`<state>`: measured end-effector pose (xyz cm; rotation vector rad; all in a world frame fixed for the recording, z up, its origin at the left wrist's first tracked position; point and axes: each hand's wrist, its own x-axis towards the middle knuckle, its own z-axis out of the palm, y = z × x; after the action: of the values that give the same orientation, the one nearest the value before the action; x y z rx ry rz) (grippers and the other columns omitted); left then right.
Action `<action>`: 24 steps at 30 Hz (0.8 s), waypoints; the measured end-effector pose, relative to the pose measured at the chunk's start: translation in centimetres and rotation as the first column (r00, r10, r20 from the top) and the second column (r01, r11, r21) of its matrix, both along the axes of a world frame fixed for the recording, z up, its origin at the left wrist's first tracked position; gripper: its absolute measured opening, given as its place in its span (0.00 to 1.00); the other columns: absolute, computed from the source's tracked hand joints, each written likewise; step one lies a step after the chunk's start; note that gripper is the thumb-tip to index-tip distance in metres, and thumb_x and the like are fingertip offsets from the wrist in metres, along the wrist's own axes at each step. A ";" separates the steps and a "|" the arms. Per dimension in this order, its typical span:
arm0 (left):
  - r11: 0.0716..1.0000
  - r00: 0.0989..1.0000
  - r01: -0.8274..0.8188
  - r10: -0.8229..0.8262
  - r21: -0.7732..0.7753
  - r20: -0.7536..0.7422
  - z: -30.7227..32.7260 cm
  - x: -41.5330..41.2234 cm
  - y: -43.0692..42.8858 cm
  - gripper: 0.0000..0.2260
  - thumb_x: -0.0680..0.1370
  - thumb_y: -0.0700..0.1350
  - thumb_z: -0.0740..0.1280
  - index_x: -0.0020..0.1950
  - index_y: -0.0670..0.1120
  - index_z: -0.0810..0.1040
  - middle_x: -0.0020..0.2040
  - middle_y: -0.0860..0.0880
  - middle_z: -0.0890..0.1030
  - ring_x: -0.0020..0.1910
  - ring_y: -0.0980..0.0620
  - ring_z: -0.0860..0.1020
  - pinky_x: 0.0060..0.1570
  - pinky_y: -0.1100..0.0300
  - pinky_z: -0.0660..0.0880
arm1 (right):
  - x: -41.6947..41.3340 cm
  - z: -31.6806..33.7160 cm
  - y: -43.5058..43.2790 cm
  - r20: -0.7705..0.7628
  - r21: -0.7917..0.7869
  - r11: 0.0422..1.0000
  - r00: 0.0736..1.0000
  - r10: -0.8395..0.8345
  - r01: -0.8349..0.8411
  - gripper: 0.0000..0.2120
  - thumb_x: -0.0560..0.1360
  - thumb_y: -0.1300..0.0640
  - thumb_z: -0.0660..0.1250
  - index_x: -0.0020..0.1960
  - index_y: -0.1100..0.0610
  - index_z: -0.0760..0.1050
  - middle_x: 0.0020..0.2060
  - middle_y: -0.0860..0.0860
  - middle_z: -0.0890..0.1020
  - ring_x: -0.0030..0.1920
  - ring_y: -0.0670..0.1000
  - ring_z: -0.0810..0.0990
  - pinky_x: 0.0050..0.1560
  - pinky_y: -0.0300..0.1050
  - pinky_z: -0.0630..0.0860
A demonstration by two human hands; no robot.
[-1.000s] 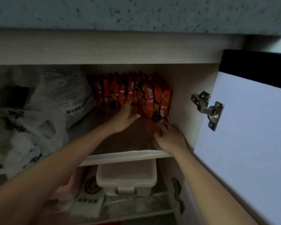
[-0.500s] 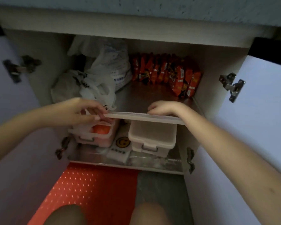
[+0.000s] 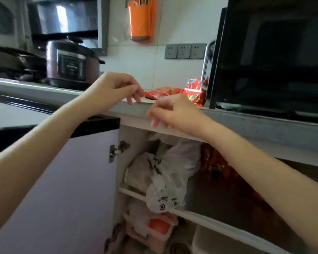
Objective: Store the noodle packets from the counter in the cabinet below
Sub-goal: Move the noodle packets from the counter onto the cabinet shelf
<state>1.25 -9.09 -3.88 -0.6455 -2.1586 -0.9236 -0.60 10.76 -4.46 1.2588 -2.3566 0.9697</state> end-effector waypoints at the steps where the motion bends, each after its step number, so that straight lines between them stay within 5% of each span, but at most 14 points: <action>1: 0.999 0.999 -0.048 0.048 0.018 0.000 0.8 -1.2 0.0 0.08 0.78 0.35 0.61 0.45 0.42 0.79 0.35 0.50 0.81 0.29 0.64 0.75 0.35 0.74 0.70 | -0.7 1.3 -0.4 -0.075 -0.033 0.997 0.995 -0.072 0.070 0.09 0.77 0.61 0.62 0.44 0.56 0.81 0.32 0.48 0.83 0.30 0.42 0.77 0.34 0.36 0.75; 5: 0.948 0.953 -0.299 0.303 -0.114 0.021 1.7 -7.0 -1.3 0.08 0.75 0.46 0.63 0.41 0.49 0.80 0.37 0.52 0.81 0.38 0.51 0.80 0.46 0.53 0.78 | -5.1 5.0 -0.9 -0.135 0.075 0.951 0.948 -0.289 0.300 0.09 0.77 0.59 0.62 0.45 0.57 0.81 0.34 0.48 0.83 0.31 0.40 0.75 0.35 0.36 0.69; 10: 0.887 0.879 -0.410 0.447 -0.215 0.168 1.6 -12.2 -2.9 0.10 0.75 0.52 0.63 0.47 0.49 0.82 0.44 0.47 0.80 0.48 0.45 0.78 0.45 0.58 0.71 | -11.9 7.1 -3.1 -0.268 0.244 0.786 0.818 -0.509 0.569 0.10 0.74 0.63 0.60 0.47 0.62 0.80 0.43 0.57 0.84 0.43 0.53 0.81 0.47 0.46 0.78; 12: 0.879 0.864 -0.392 0.453 -0.272 0.219 2.1 -12.2 -3.5 0.11 0.75 0.52 0.64 0.43 0.48 0.83 0.40 0.46 0.79 0.46 0.45 0.78 0.44 0.58 0.71 | -13.6 7.5 -4.1 -0.299 0.409 0.661 0.777 -0.554 0.629 0.07 0.74 0.62 0.60 0.44 0.63 0.76 0.44 0.59 0.81 0.41 0.55 0.77 0.41 0.44 0.75; 13: 0.892 0.876 -0.372 0.429 -0.259 0.221 2.5 -13.3 -4.2 0.11 0.75 0.51 0.64 0.39 0.48 0.82 0.37 0.47 0.79 0.44 0.46 0.77 0.43 0.59 0.71 | -15.1 8.2 -5.1 -0.313 0.490 0.564 0.739 -0.597 0.664 0.07 0.75 0.61 0.60 0.48 0.62 0.74 0.46 0.59 0.78 0.43 0.54 0.76 0.40 0.45 0.73; 15: 0.896 0.886 -0.381 0.424 -0.229 0.186 1.9 -12.8 -4.8 0.12 0.74 0.51 0.66 0.32 0.49 0.79 0.33 0.49 0.78 0.39 0.48 0.77 0.36 0.60 0.69 | -17.0 9.2 -5.8 -0.236 0.558 0.482 0.686 -0.688 0.676 0.23 0.77 0.58 0.60 0.70 0.65 0.61 0.63 0.61 0.71 0.59 0.58 0.74 0.52 0.48 0.73; 17: 0.900 0.898 -0.389 0.418 -0.198 0.134 1.6 -13.5 -5.1 0.13 0.74 0.52 0.66 0.31 0.50 0.79 0.34 0.50 0.80 0.38 0.50 0.77 0.34 0.61 0.67 | -20.2 10.6 -6.5 -0.077 0.475 0.558 0.664 -0.744 0.680 0.39 0.78 0.56 0.62 0.76 0.64 0.40 0.74 0.63 0.55 0.72 0.62 0.62 0.68 0.51 0.65; 19: 0.902 0.899 -0.389 0.416 -0.188 0.134 1.4 -13.8 -5.2 0.13 0.74 0.51 0.65 0.31 0.50 0.80 0.31 0.51 0.80 0.34 0.53 0.76 0.31 0.61 0.66 | -23.1 10.9 -6.4 0.100 0.300 0.628 0.631 -0.769 0.718 0.44 0.77 0.54 0.64 0.76 0.60 0.33 0.76 0.63 0.45 0.75 0.63 0.52 0.73 0.52 0.59; 21: 0.906 0.891 -0.388 0.416 -0.171 0.181 2.4 -14.6 -4.9 0.13 0.75 0.50 0.64 0.31 0.53 0.81 0.24 0.52 0.77 0.28 0.56 0.74 0.28 0.62 0.64 | -24.8 10.3 -5.4 0.382 0.165 0.699 0.608 -0.696 0.696 0.39 0.78 0.55 0.62 0.77 0.63 0.39 0.77 0.61 0.47 0.76 0.60 0.53 0.68 0.42 0.65; 24: 0.919 0.881 -0.375 0.394 -0.123 0.263 3.5 -15.4 -4.7 0.12 0.75 0.47 0.64 0.36 0.51 0.85 0.24 0.51 0.75 0.27 0.53 0.71 0.29 0.61 0.66 | -24.6 9.0 -3.8 0.538 0.025 0.727 0.604 -0.588 0.686 0.22 0.80 0.62 0.57 0.72 0.67 0.61 0.72 0.58 0.66 0.68 0.55 0.69 0.50 0.40 0.73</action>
<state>-14.15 -13.76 -0.39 -0.0997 -2.4598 -0.7598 -25.17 6.95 4.57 -0.0180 -2.6832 1.3148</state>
